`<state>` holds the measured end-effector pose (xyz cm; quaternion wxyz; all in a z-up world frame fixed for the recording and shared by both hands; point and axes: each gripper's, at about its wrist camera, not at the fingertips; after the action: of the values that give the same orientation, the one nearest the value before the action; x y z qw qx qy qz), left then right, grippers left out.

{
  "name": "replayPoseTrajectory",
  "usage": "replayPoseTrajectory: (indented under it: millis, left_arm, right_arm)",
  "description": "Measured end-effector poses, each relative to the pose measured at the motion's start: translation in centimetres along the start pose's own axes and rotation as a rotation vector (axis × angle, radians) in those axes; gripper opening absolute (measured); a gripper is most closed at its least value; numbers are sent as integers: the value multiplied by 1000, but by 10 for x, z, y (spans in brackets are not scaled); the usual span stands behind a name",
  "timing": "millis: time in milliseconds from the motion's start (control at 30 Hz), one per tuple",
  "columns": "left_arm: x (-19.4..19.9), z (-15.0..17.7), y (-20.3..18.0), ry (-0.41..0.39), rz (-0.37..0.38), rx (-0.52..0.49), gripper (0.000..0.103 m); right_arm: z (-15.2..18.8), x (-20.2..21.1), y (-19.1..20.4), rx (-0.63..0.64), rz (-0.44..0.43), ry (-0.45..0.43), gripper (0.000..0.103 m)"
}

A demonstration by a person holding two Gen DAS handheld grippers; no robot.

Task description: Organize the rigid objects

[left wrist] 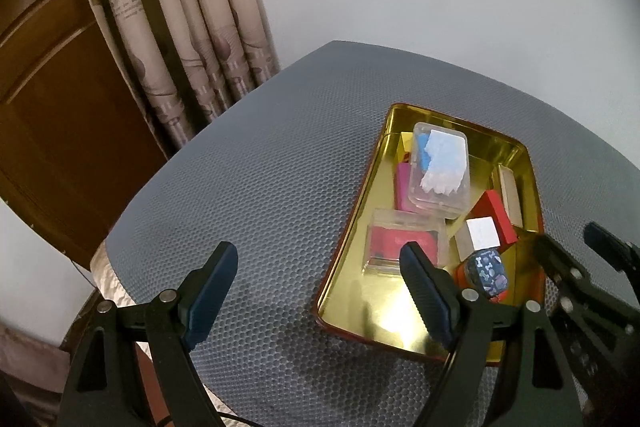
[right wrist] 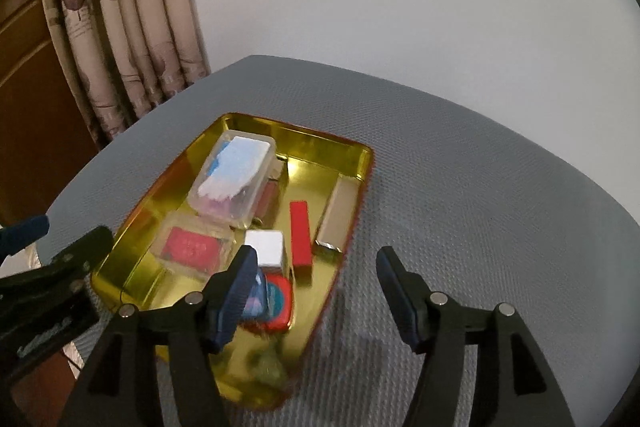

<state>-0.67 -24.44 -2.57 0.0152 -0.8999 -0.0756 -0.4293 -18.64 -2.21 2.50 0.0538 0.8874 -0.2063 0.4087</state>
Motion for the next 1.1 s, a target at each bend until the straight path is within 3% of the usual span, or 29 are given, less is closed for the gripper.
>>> replayPoseTrajectory:
  millis: [600,1100]
  left_arm:
    - [1,0,-8,4,42,-11,81]
    - [0,2,-12,18,58,-32,81]
  right_arm:
    - [30,24,20,99,14,3,66]
    - [34,24,13,67,-19,16,66]
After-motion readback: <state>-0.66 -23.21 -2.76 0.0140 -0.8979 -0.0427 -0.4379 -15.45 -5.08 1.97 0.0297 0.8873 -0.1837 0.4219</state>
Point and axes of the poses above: each gripper's, at about its wrist camera, not at the fingertips, and x roughly against the way its jaws point, y to its left, z to its underside, and after that the axes turned 6 degrees about z, right-handed
